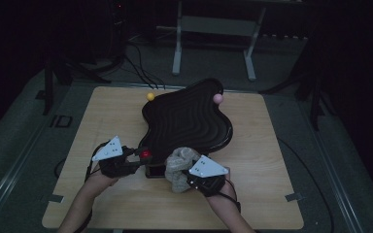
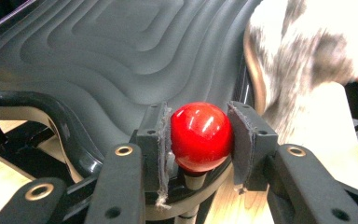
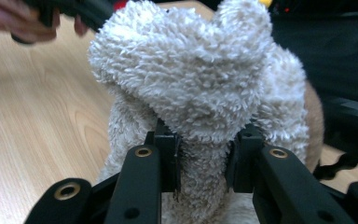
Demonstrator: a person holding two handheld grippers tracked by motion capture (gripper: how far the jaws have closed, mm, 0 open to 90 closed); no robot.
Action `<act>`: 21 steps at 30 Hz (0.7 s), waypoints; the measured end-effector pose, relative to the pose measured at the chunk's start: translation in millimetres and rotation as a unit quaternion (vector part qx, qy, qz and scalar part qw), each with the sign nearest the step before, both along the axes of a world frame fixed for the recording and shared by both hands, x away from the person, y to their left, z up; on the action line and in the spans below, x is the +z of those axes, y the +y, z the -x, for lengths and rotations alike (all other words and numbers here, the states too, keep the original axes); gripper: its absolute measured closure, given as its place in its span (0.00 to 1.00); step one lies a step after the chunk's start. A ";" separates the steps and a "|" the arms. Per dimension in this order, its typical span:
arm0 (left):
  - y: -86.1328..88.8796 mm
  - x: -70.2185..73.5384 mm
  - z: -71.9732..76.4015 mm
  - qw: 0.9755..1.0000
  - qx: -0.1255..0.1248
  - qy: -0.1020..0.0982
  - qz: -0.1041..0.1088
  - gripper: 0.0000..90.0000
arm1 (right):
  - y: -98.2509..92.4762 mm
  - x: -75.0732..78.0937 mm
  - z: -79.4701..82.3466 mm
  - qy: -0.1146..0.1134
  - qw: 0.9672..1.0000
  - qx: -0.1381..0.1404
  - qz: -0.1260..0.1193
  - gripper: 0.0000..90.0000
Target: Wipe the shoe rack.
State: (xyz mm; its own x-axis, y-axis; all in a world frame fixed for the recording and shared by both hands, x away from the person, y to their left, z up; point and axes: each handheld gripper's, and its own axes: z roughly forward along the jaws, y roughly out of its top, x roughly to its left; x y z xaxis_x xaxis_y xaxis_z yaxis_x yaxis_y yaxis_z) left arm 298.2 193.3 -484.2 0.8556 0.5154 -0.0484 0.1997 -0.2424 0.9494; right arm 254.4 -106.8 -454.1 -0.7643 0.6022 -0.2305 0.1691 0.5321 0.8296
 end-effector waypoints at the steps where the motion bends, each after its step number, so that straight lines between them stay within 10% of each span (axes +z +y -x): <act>1: -0.3 0.3 0.2 1.000 0.001 0.000 -0.001 0.67 | 2.1 -2.9 -0.9 0.005 1.000 0.002 0.003 0.78; 21: 0.2 0.0 -0.3 1.000 0.001 0.000 0.000 0.67 | 32.6 -20.5 -0.3 0.020 0.999 0.028 0.015 0.78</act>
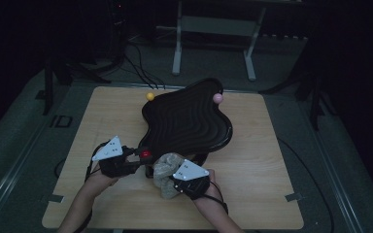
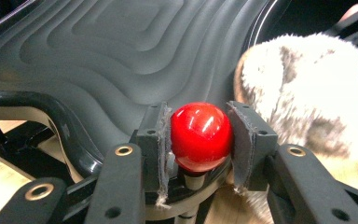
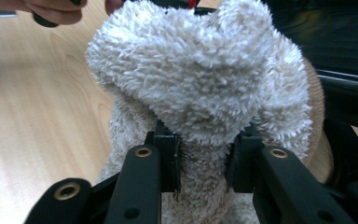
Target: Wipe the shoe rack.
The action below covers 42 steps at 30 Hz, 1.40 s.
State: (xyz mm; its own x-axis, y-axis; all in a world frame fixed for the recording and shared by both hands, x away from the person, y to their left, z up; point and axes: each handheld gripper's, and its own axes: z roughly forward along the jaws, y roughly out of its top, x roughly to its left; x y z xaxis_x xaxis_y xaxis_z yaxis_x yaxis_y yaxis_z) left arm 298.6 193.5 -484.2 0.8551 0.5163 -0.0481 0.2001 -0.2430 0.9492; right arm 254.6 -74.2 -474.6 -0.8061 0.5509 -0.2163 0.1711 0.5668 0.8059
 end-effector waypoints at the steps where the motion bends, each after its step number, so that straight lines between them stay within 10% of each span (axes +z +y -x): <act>1: -0.2 0.0 0.0 1.000 0.000 0.000 0.000 0.67 | 2.5 -3.6 -1.1 0.004 1.000 0.002 0.003 0.78; 42: -0.1 -0.1 0.3 1.000 0.000 0.000 0.000 0.66 | 50.8 -39.1 -8.7 0.043 0.997 0.038 0.049 0.78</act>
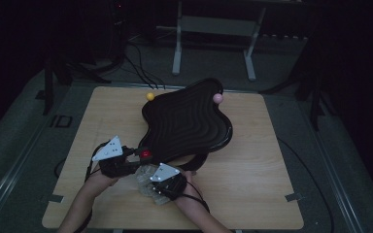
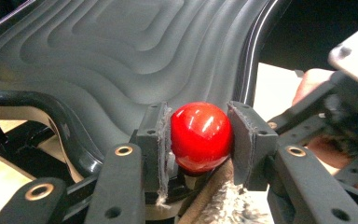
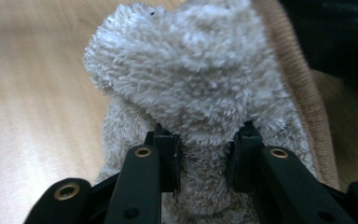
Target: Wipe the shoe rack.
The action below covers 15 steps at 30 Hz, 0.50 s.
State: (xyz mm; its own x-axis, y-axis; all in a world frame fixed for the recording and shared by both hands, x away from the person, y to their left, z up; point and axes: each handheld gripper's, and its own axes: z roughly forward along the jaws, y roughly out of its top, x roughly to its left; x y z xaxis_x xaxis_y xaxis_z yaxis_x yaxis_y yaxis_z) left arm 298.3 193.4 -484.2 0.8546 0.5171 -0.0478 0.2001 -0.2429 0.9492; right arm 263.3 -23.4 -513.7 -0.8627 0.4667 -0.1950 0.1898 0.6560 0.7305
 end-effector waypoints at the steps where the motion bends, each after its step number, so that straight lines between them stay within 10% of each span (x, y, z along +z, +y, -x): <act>1: 0.2 -0.2 0.0 1.000 0.000 0.001 0.001 0.66 | -2.7 1.5 3.0 0.001 1.000 0.004 -0.003 0.78; 10: -0.2 -0.3 0.4 1.000 0.002 0.000 0.002 0.66 | -56.7 16.0 24.1 -0.007 1.000 -0.006 -0.027 0.78; 15: -0.2 -0.2 0.1 1.000 0.001 -0.001 0.001 0.66 | -116.8 20.8 4.8 -0.029 0.994 -0.097 -0.032 0.78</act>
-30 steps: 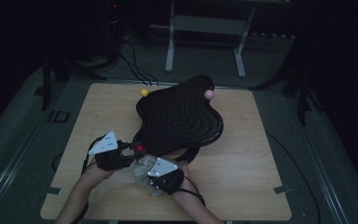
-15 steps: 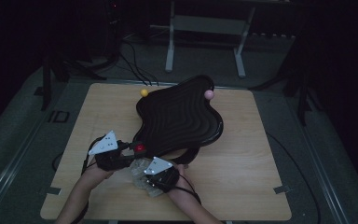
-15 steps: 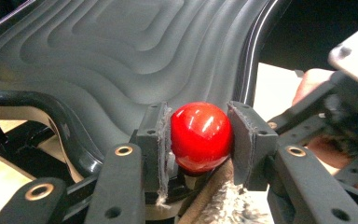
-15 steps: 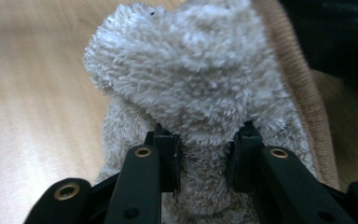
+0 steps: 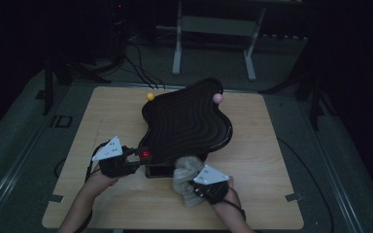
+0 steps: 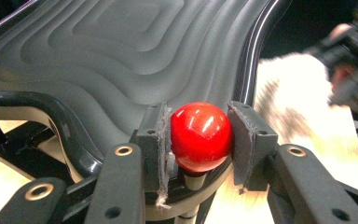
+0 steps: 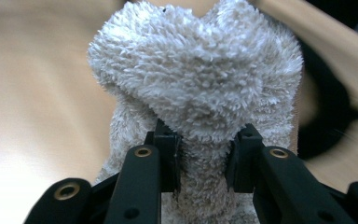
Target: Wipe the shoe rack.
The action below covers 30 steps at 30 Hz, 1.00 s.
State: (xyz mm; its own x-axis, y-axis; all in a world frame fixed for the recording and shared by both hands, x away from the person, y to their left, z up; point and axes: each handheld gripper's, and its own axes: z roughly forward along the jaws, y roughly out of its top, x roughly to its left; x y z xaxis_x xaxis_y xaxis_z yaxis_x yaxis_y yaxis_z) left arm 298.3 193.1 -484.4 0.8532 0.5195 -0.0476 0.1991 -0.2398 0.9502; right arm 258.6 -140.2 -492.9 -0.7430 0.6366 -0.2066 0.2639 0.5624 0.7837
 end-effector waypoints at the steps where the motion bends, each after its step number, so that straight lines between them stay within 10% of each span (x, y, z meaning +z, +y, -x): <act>1: 0.1 0.0 0.0 1.000 0.000 0.000 0.000 0.66 | -8.7 0.9 -6.1 -0.008 1.000 -0.019 -0.001 0.78; 11: 0.8 -0.4 -0.5 1.000 0.001 -0.001 0.001 0.66 | -37.3 -17.1 -63.9 -0.028 0.990 -0.119 -0.063 0.78; 19: 0.8 0.1 -0.8 1.000 0.000 0.001 0.000 0.66 | -30.7 -52.7 -84.7 0.011 0.985 -0.138 -0.103 0.78; 25: 0.9 0.3 -0.7 1.000 0.002 0.001 -0.001 0.66 | -19.7 -51.8 -73.0 0.003 0.992 -0.099 -0.075 0.78; 30: 0.9 0.1 -0.8 1.000 0.001 0.002 0.000 0.66 | -31.5 -47.5 -88.6 0.016 0.987 -0.128 -0.091 0.78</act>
